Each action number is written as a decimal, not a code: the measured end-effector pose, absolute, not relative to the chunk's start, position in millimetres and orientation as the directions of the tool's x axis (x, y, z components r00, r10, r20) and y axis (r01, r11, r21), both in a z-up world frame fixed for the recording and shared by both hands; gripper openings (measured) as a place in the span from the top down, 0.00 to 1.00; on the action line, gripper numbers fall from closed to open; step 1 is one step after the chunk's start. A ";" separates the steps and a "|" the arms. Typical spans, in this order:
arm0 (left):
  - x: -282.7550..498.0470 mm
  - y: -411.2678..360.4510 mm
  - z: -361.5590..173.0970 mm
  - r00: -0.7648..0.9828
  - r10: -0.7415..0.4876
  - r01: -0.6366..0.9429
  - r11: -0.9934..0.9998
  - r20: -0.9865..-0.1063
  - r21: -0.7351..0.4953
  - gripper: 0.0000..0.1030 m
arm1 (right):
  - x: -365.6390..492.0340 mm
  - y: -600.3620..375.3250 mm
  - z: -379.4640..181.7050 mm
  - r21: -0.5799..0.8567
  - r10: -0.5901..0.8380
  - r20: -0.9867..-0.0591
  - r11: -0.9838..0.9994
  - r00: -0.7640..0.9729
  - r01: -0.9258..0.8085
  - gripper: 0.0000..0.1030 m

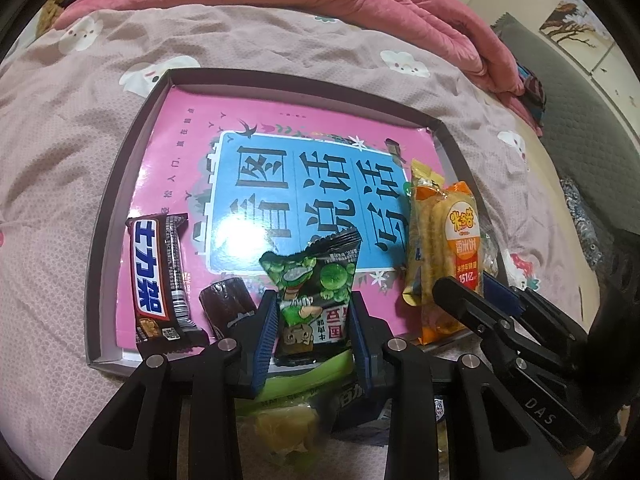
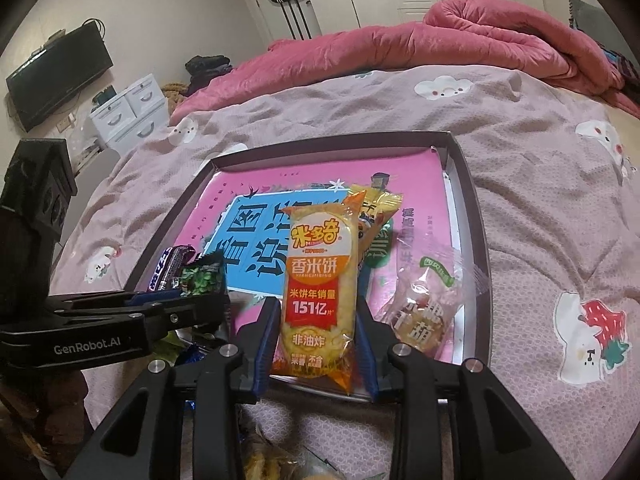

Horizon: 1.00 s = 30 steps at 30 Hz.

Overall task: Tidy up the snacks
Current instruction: 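Open the right tool to release the cracker bag while the left tool releases the green bag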

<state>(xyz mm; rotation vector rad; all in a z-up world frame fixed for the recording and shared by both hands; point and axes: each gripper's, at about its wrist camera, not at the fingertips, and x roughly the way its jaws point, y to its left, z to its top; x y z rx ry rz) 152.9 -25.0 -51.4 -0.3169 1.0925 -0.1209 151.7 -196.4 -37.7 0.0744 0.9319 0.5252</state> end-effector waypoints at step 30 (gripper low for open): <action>141.8 -9.3 -35.1 0.501 -0.251 -0.082 0.939 -0.828 -0.335 0.47 | 149.2 -221.8 -13.5 0.283 0.431 -0.692 0.900 0.579 -0.333 0.57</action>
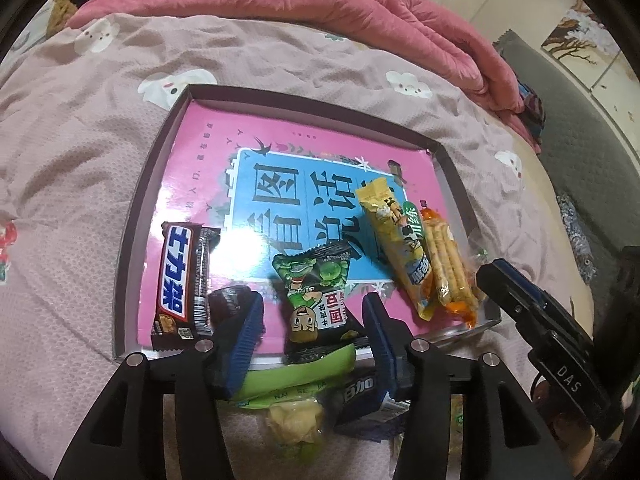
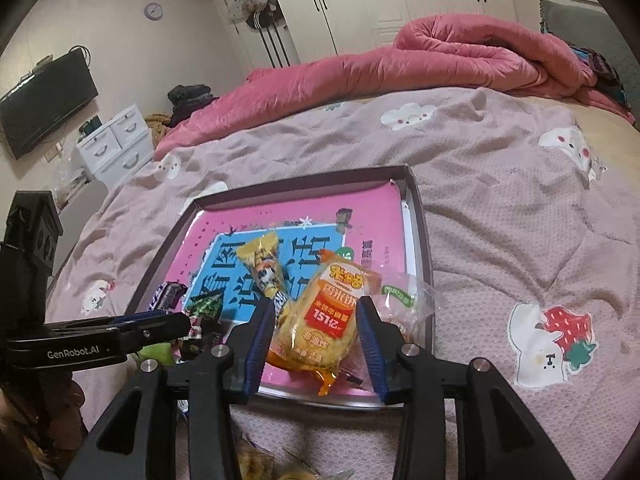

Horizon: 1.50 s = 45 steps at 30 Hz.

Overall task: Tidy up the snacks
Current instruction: 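Open the right tool to release the cracker bag while the left tool releases the green bag, then withdraw both tools from the tray back toward the snacks beside it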

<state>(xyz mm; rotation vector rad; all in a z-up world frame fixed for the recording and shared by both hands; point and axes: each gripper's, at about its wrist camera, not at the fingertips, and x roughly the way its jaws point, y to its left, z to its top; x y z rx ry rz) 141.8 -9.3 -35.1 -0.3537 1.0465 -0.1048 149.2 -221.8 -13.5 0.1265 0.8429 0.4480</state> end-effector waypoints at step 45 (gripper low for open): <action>97.1 16.1 -0.9 0.560 -0.157 -0.126 0.954 -0.813 -0.271 0.26 | 112.6 -222.7 10.4 0.249 0.448 -0.648 0.889 0.616 -0.385 0.42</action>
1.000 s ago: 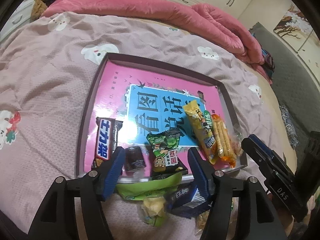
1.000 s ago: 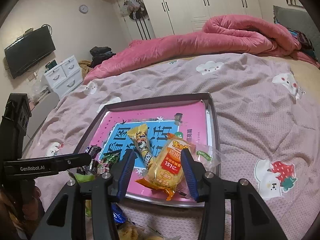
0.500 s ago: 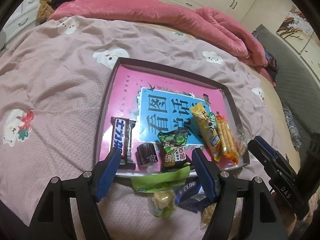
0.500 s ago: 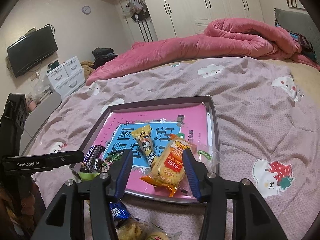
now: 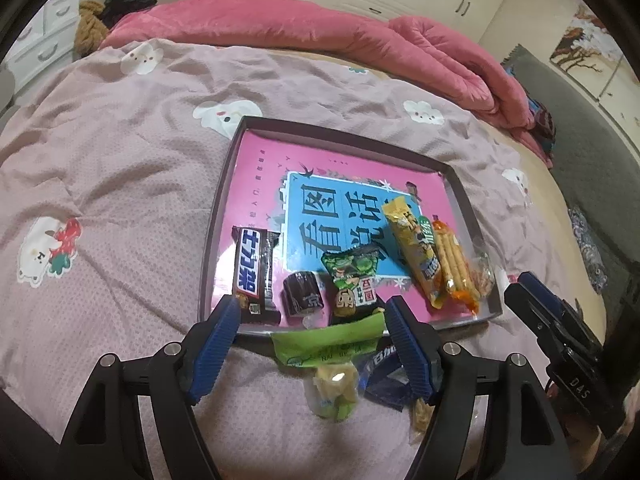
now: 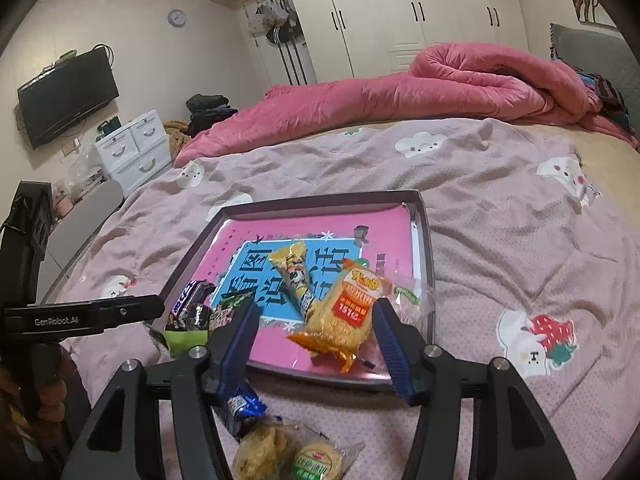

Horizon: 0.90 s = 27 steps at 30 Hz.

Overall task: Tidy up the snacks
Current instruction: 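Withdraw both tools from the tray back toward the snacks beside it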

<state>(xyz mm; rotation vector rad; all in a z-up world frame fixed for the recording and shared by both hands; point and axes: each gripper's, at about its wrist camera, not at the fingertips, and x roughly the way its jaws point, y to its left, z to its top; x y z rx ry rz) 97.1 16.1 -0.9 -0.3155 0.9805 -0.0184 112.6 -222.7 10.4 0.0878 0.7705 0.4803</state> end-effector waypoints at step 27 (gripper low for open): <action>72.3 20.6 -25.2 0.506 -0.165 -0.093 0.965 -0.846 -0.244 0.26 | 61.5 -202.8 2.4 0.174 0.413 -0.722 0.885 0.555 -0.432 0.38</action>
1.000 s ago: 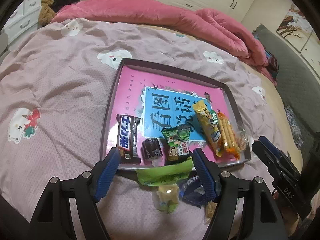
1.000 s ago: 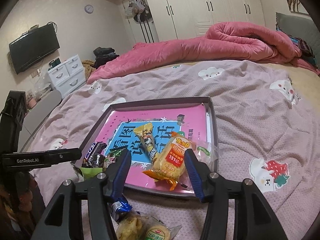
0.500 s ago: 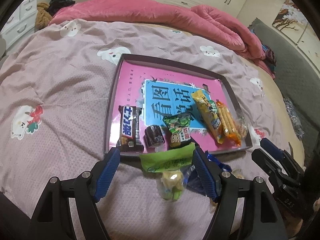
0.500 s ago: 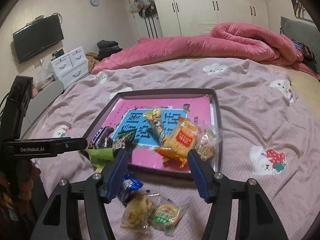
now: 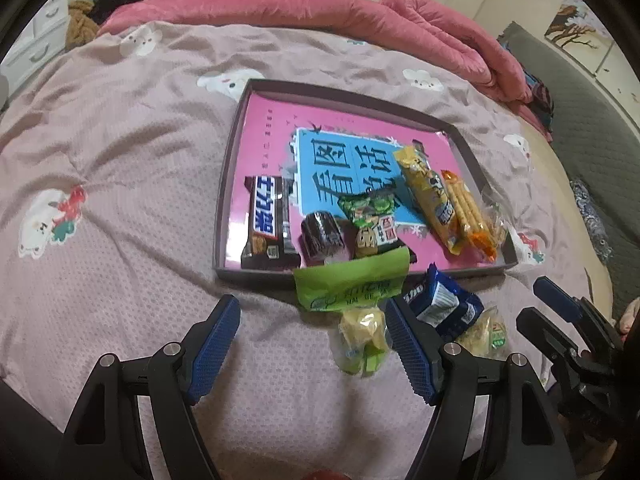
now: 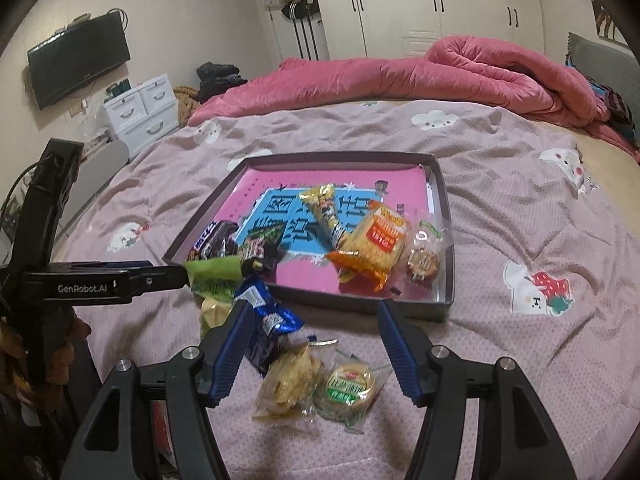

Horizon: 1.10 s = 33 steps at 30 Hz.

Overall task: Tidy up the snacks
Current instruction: 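Withdraw both tools from the tray back toward the snacks beside it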

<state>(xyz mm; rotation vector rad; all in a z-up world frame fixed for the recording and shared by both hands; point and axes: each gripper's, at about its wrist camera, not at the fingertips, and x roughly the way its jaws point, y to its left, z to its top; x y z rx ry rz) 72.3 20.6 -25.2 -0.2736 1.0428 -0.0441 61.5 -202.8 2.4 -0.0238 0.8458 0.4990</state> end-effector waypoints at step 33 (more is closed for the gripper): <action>75.6 2.8 -61.9 0.413 -0.230 -0.066 0.958 -0.882 -0.280 0.26 | 54.5 -174.7 -33.3 0.201 0.446 -0.820 0.812 0.359 -0.549 0.47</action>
